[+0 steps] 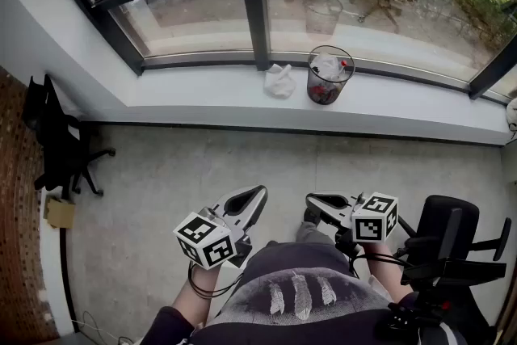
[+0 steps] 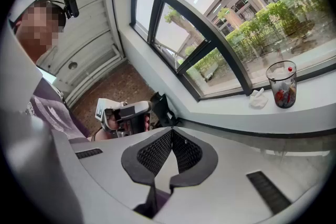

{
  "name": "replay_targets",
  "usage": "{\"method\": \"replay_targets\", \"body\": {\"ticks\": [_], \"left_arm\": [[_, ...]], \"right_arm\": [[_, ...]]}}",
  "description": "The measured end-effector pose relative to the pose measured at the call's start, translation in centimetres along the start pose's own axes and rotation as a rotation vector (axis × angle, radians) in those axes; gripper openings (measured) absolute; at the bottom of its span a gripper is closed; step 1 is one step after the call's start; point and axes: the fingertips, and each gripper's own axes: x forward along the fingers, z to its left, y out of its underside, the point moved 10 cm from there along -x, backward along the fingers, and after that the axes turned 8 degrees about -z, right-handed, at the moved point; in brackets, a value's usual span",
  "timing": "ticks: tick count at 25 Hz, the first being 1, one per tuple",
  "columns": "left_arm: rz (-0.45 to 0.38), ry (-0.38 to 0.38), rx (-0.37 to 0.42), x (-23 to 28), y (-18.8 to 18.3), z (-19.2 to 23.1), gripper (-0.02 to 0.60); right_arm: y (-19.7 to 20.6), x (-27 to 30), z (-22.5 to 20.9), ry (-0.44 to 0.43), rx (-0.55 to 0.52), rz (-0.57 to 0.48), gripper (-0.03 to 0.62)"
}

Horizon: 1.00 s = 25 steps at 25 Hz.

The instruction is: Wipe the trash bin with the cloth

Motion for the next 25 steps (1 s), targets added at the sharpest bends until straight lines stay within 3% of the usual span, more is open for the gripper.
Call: {"method": "replay_targets", "body": {"ticks": [5,11,18,25], "left_arm": [[0.022,0.028,0.09,10.0,-1.0,-2.2,-0.003],[0.009,0.028,0.121,18.4,-1.7,-4.1,-0.003],[0.036,-0.001,0.184,23.4,-3.4,-3.5,-0.003],[0.07,0.037,0.227,27.2,-5.1,-1.4,-0.003]], "right_arm": [[-2.9,-5.1,-7.0,0.028,0.001,0.001,0.002],[-6.8,-9.0,-13.5,0.035,-0.022,0.001,0.002],[-10.7,-9.7,-16.9,0.037,-0.132,0.019,0.002],[-11.9,-9.1,-18.6,0.094,-0.116,0.0,0.002]]}}
